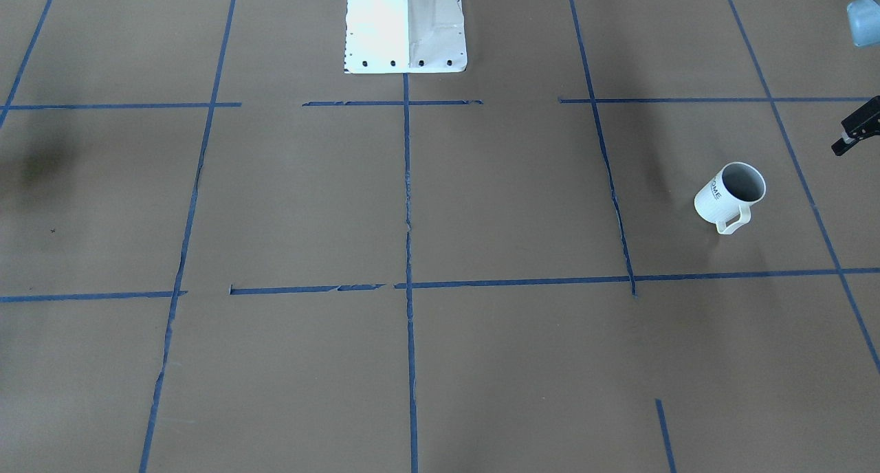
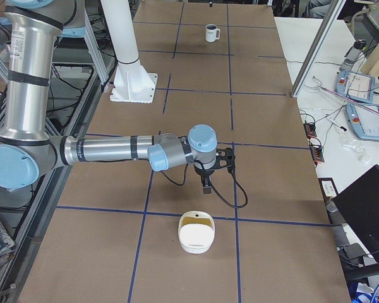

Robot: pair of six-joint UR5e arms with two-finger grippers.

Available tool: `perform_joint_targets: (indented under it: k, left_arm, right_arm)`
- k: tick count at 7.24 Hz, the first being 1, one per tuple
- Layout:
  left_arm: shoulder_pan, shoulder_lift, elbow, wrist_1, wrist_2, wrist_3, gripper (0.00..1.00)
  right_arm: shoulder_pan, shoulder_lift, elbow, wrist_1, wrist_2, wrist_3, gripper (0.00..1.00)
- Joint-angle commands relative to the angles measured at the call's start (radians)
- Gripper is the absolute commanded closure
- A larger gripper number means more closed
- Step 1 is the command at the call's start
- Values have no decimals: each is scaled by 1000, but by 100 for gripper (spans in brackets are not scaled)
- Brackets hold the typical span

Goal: Left arm hands cup to right arm to dump lemon

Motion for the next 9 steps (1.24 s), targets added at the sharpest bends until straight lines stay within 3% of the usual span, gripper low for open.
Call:
perform_joint_targets:
  k: [1, 3, 4, 5, 6, 7, 9]
  left_arm:
    - [-58, -5, -2, 170, -10, 160, 0]
    - [-126, -31, -123, 397, -42, 219, 0]
    - [-167, -30, -122, 407, -35, 271, 0]
    - [-156, -27, -128, 410, -16, 281, 0]
    - [-155, -16, -125, 412, 43, 352, 0]
    - [-157, -10, -114, 412, 62, 357, 0]
    - [-160, -4, -128, 410, 60, 360, 0]
  right_arm:
    - [18, -12, -3, -69, 9, -135, 0]
    - [51, -11, 6, -100, 17, -199, 0]
    - [67, -36, 14, -97, -4, -184, 0]
    - [65, -26, -32, -83, -85, -185, 0]
    - [64, -14, -32, -86, -106, -185, 0]
    - [64, -1, -37, -98, -104, -182, 0]
    - [68, -47, 41, -115, -89, -182, 0]
